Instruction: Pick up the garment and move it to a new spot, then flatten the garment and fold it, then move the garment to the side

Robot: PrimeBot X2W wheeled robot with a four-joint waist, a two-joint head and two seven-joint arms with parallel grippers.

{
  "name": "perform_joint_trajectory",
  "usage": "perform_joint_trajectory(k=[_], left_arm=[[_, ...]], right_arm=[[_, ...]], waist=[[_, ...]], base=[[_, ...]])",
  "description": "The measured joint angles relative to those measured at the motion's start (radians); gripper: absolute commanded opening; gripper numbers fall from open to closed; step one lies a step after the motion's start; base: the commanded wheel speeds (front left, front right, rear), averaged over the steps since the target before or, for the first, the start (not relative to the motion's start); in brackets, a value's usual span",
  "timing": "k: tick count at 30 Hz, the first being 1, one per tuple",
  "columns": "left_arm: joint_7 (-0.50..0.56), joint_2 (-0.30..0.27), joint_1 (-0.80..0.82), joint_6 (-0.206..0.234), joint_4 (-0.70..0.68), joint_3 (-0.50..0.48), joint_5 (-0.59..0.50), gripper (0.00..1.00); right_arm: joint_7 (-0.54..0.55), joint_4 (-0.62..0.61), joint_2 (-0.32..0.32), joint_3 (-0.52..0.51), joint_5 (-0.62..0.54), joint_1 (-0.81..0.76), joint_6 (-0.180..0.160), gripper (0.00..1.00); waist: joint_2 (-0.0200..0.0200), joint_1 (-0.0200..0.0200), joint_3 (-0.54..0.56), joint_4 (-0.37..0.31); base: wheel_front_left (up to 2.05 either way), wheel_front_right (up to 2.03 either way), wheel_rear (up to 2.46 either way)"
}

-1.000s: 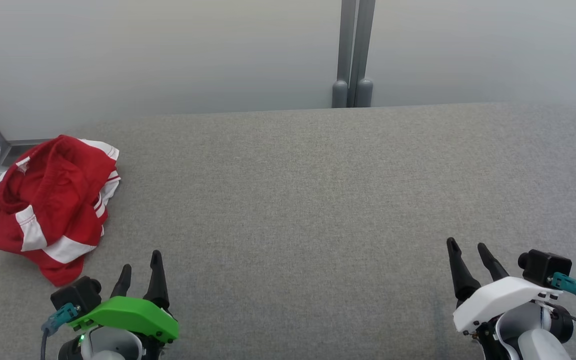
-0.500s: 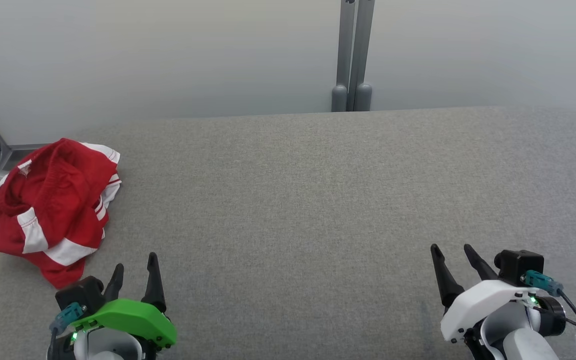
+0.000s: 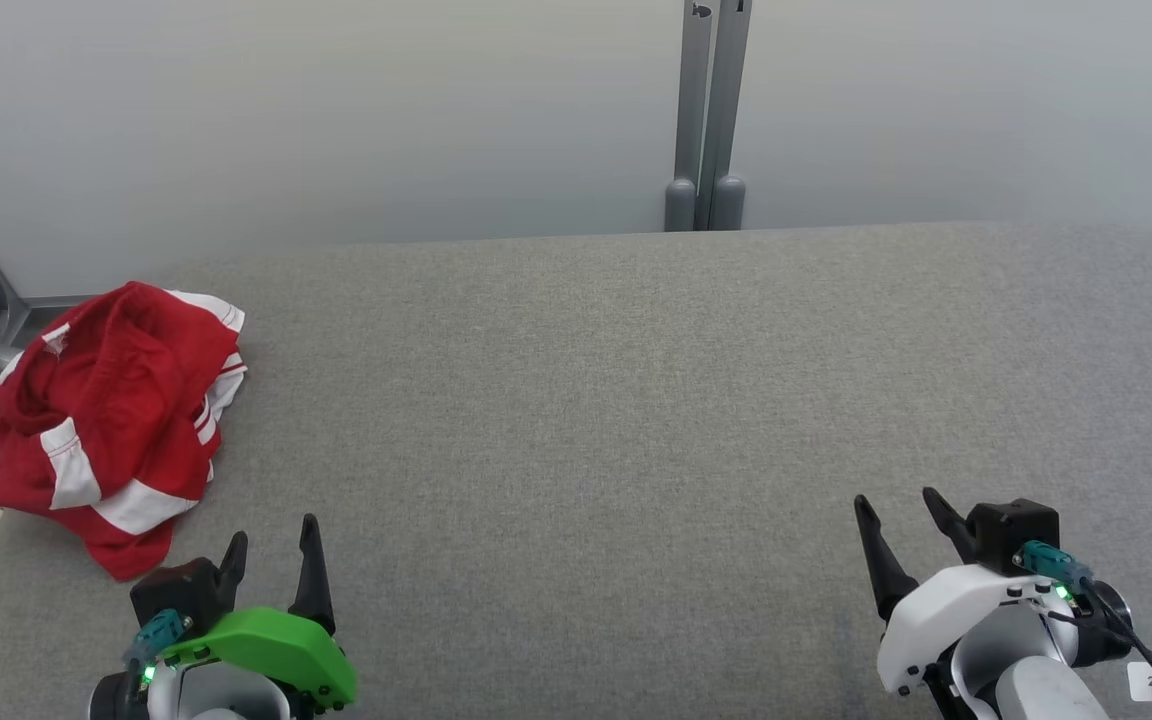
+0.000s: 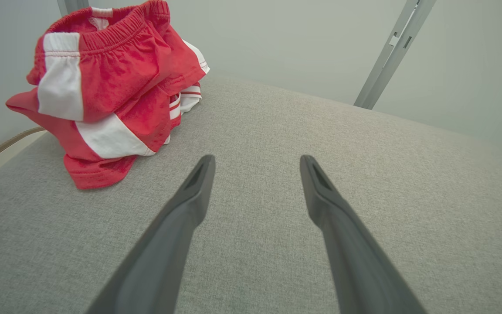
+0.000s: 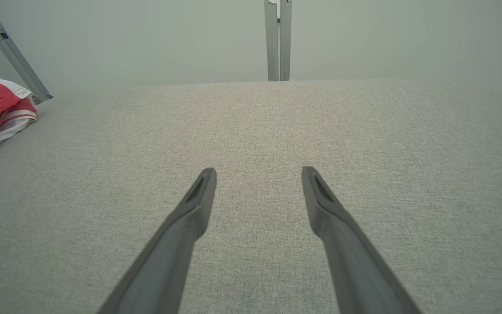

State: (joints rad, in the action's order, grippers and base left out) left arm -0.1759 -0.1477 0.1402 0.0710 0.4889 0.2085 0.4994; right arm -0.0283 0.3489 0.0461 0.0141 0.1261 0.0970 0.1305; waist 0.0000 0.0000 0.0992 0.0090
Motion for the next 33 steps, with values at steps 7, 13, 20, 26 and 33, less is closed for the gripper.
perform_joint_trajectory(k=[7,13,20,26,33], left_arm=[[-0.010,-0.003,0.001,0.014,0.002,0.013,-0.030,1.00],[-0.017,-0.012,0.001,0.016,0.002,0.026,-0.059,1.00],[-0.018,-0.021,0.001,0.013,0.002,0.047,-0.090,1.00],[-0.019,-0.025,0.000,0.026,0.002,0.055,-0.116,1.00],[-0.010,-0.027,0.000,0.027,0.003,0.059,-0.113,1.00]], right_arm=[[-0.006,0.007,0.000,-0.004,-0.046,0.000,0.000,1.00],[-0.016,0.013,0.001,-0.004,-0.087,0.000,0.000,1.00],[-0.026,0.019,0.002,-0.002,-0.135,0.000,0.000,1.00],[-0.030,0.023,0.002,0.001,-0.180,0.000,0.000,1.00],[-0.030,0.031,0.002,-0.001,-0.181,0.002,0.000,1.00]], waist=[[0.0000,0.0000,0.006,-0.002],[0.0000,0.0000,0.010,-0.001],[0.0000,0.0000,0.017,0.000],[0.0000,0.0000,0.023,0.001],[0.0000,0.0000,0.022,0.000]], base=[[0.00,0.00,0.00],[0.00,0.00,0.00],[0.00,0.00,0.00],[0.00,0.00,0.00],[0.00,0.00,0.00]])
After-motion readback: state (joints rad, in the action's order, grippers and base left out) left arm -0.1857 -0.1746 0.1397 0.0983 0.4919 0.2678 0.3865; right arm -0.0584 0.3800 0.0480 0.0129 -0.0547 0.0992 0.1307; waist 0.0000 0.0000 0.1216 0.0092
